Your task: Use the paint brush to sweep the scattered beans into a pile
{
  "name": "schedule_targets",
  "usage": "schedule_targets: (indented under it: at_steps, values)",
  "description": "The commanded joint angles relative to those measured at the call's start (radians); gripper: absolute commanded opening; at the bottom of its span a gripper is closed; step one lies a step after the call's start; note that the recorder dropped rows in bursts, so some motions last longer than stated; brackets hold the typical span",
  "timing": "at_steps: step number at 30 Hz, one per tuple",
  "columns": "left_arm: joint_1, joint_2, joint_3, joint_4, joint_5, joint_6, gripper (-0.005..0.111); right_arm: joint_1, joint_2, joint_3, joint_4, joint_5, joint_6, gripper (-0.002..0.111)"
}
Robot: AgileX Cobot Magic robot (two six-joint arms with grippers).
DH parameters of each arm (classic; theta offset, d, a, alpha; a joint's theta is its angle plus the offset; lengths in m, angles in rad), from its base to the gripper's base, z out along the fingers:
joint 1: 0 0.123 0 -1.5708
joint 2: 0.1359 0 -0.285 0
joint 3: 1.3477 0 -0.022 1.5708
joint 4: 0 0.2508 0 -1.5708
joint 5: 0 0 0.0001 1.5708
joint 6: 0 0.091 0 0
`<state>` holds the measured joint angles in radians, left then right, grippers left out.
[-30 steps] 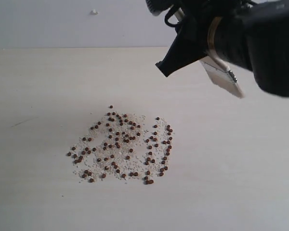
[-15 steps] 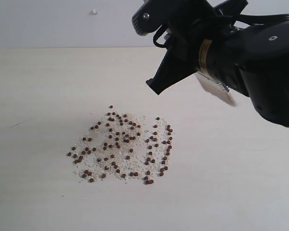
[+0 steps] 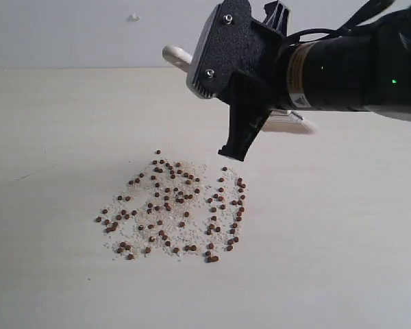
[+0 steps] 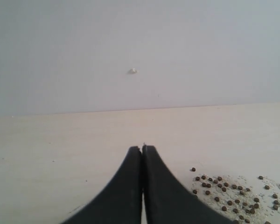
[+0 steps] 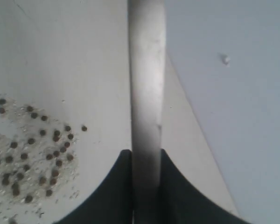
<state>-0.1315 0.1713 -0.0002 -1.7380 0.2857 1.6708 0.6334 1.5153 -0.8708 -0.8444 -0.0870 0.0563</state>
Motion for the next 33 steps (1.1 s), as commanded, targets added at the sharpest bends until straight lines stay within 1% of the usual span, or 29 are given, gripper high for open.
schedule_targets:
  at_steps: [1,2,3,4,6,8,11,13,15,18,21,26,33]
  values:
    - [0.003,-0.008,0.0,-0.006,0.006,-0.003,0.0,-0.036,0.056,0.061,0.725,-0.222,-0.793,0.0]
    - [0.003,-0.008,0.0,-0.006,0.006,-0.003,0.0,-0.023,0.071,0.102,0.831,-0.382,-0.903,0.0]
    - [0.003,-0.008,0.0,-0.006,0.006,-0.003,0.0,0.002,0.096,0.169,1.067,-0.665,-0.986,0.0]
    - [0.003,-0.008,0.0,-0.006,0.006,-0.003,0.0,0.015,0.112,0.192,1.197,-0.798,-1.017,0.0]
    - [0.003,-0.008,0.0,-0.006,0.006,-0.003,0.0,0.029,0.142,0.212,1.374,-0.954,-1.062,0.0]
    - [0.003,-0.008,0.0,-0.006,0.006,-0.003,0.0,0.029,0.181,0.223,1.469,-1.029,-1.078,0.0]
    - [0.003,-0.008,0.0,-0.006,0.006,-0.003,0.0,0.029,0.231,0.225,1.525,-1.052,-1.062,0.0]
    - [0.003,-0.008,0.0,-0.006,0.006,-0.003,0.0,0.029,0.276,0.225,1.581,-1.091,-1.021,0.0]
    - [0.003,-0.008,0.0,-0.006,0.006,-0.003,0.0,0.037,0.321,0.225,1.596,-1.096,-0.988,0.0]
    - [0.003,-0.008,0.0,-0.006,0.006,-0.003,0.0,0.09,0.371,0.225,1.621,-1.096,-0.962,0.0]
    - [0.003,-0.008,0.0,-0.006,0.006,-0.003,0.0,0.144,0.413,0.225,1.658,-1.093,-0.89,0.0]
    - [0.003,-0.008,0.0,-0.006,0.006,-0.003,0.0,0.17,0.435,0.223,1.654,-0.995,-0.756,0.0]
    - [0.003,-0.008,0.0,-0.006,0.006,-0.003,0.0,0.17,0.435,0.223,1.59,-0.865,-0.592,0.0]
